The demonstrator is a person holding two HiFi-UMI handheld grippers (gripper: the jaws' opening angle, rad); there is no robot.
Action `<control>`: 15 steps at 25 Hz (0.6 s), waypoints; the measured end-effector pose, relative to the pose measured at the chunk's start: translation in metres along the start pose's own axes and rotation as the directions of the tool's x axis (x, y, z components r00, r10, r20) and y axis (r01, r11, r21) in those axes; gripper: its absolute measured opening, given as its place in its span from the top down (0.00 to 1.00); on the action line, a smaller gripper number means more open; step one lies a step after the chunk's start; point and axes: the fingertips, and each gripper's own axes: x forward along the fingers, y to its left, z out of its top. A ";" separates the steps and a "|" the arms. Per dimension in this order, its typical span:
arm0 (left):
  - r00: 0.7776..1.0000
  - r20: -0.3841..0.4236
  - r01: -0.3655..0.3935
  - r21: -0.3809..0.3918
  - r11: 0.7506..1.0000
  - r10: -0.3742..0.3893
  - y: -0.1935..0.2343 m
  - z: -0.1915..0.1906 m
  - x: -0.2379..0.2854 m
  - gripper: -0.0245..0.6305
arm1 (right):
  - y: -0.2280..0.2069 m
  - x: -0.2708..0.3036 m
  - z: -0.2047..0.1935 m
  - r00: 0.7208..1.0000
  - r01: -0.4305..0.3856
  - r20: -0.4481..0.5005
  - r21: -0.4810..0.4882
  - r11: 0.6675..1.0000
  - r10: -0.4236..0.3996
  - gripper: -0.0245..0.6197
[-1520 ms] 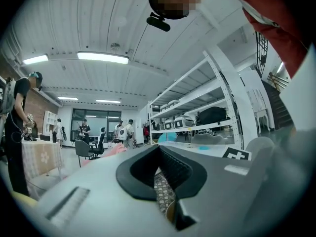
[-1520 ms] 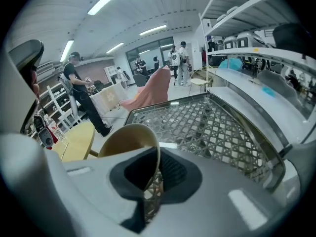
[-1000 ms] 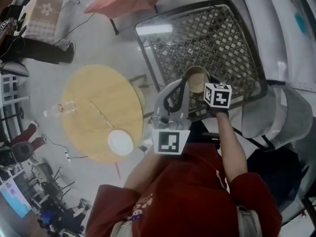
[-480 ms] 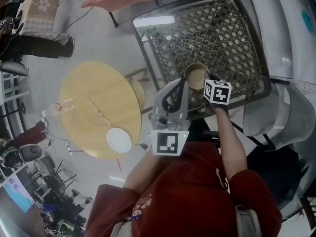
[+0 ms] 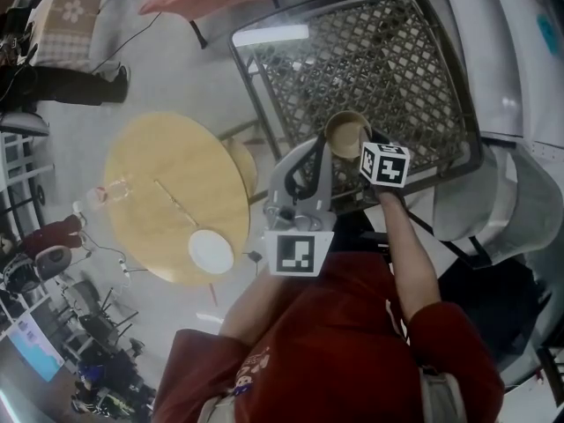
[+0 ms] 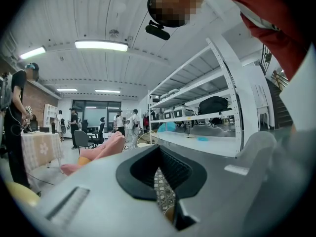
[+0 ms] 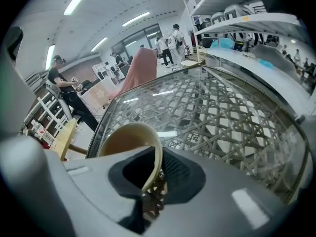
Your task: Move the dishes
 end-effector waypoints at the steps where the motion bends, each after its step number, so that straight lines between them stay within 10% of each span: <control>1: 1.000 0.000 0.003 0.006 1.000 -0.003 -0.001 0.000 0.000 0.95 | 0.001 0.000 0.000 1.000 -0.003 0.001 -0.004 1.000 0.003 0.90; 15: 0.999 0.017 -0.027 0.007 1.000 0.027 0.007 0.005 -0.015 0.95 | 0.004 -0.020 0.020 0.995 0.018 0.094 0.006 1.000 -0.019 0.81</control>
